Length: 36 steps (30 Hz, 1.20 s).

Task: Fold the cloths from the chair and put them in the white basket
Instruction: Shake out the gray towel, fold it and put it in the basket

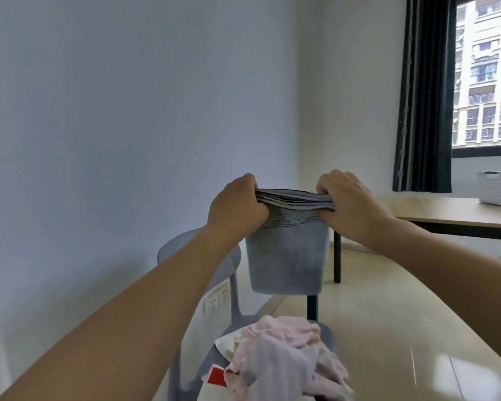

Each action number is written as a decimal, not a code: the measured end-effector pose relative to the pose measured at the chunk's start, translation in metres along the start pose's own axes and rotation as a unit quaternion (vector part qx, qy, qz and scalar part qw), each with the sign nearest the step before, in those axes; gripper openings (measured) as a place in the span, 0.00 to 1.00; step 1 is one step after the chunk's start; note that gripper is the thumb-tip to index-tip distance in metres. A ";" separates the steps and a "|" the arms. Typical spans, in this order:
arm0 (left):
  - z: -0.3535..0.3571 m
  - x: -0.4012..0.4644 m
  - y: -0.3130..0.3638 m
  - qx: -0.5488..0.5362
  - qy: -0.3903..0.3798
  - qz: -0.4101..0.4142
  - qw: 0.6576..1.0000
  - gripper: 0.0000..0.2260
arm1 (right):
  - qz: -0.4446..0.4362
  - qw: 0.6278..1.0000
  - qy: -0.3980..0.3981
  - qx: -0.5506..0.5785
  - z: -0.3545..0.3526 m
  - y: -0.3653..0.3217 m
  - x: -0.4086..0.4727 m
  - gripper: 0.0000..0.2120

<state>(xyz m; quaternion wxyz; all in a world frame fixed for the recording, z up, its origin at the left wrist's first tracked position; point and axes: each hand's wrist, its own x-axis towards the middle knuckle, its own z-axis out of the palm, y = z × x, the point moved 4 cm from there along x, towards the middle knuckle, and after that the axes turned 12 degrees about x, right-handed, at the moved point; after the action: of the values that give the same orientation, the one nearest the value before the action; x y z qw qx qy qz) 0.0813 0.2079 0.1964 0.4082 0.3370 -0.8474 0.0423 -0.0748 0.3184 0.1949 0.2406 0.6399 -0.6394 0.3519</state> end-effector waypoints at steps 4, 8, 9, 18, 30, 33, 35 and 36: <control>0.048 -0.051 -0.018 0.043 -0.257 -0.001 0.966 0.05 | 0.107 0.970 -0.204 0.082 0.048 0.001 -0.057 0.09; 0.122 -0.156 -0.043 0.078 -0.619 0.011 0.782 0.12 | 0.213 0.854 -0.469 0.068 0.131 0.008 -0.158 0.07; 0.137 -0.179 -0.047 0.079 -0.663 0.013 0.745 0.15 | 0.244 0.805 -0.536 0.076 0.150 0.009 -0.183 0.07; 0.206 -0.165 -0.085 -0.065 -0.622 -0.049 0.779 0.13 | 0.298 0.767 -0.559 0.103 0.217 0.058 -0.183 0.10; 0.354 -0.108 -0.130 -0.071 -0.559 -0.108 0.819 0.08 | 0.287 0.814 -0.502 0.056 0.312 0.158 -0.126 0.08; 0.358 -0.105 -0.131 -0.045 -0.577 -0.096 0.810 0.06 | 0.314 0.801 -0.498 0.108 0.316 0.166 -0.134 0.10; 0.350 -0.100 -0.128 -0.028 -0.558 -0.085 0.825 0.08 | 0.327 0.809 -0.464 0.153 0.308 0.163 -0.131 0.15; 0.343 -0.095 -0.124 -0.015 -0.543 -0.075 0.836 0.10 | 0.329 0.815 -0.446 0.169 0.301 0.160 -0.126 0.18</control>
<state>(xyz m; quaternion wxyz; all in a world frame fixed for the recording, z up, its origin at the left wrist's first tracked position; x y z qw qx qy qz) -0.0289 0.0446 -0.1246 -0.1104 0.3622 -0.9055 -0.1915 -0.1812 0.1619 -0.1149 -0.3131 0.5090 -0.7794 0.1881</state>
